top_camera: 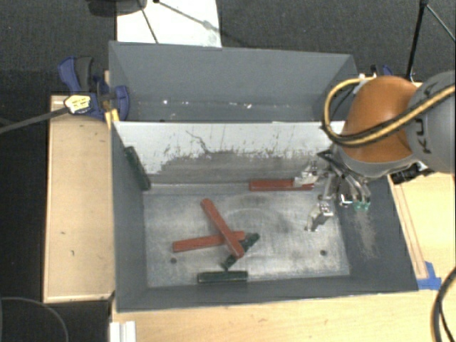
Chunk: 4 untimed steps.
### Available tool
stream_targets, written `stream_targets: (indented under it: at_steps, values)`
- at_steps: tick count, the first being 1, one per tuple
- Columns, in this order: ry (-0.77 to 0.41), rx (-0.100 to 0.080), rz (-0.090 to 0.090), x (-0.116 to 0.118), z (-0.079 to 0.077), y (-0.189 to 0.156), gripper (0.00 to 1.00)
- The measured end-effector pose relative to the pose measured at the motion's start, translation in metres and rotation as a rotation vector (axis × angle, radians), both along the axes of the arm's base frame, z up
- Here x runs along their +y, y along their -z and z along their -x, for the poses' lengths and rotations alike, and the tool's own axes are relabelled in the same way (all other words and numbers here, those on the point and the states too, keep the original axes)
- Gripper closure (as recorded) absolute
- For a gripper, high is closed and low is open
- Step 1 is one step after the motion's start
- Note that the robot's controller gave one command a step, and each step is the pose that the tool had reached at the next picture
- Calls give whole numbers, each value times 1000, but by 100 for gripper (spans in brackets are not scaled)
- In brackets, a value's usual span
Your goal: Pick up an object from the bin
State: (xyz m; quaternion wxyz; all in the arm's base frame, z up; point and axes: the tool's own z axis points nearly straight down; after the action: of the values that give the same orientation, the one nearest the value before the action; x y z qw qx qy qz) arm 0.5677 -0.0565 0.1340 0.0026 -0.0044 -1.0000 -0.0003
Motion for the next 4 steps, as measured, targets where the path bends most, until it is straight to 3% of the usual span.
stream_targets:
  at_steps: [1, 2, 3, 4]
  values:
    - [-1, -8, 1, 0, -2, -4, 0]
    - [-36, -12, 0, 54, -3, 34, 0]
    - [-67, -1, -3, 80, 9, 45, 0]
    - [-65, -23, -2, 118, 18, 58, 100]
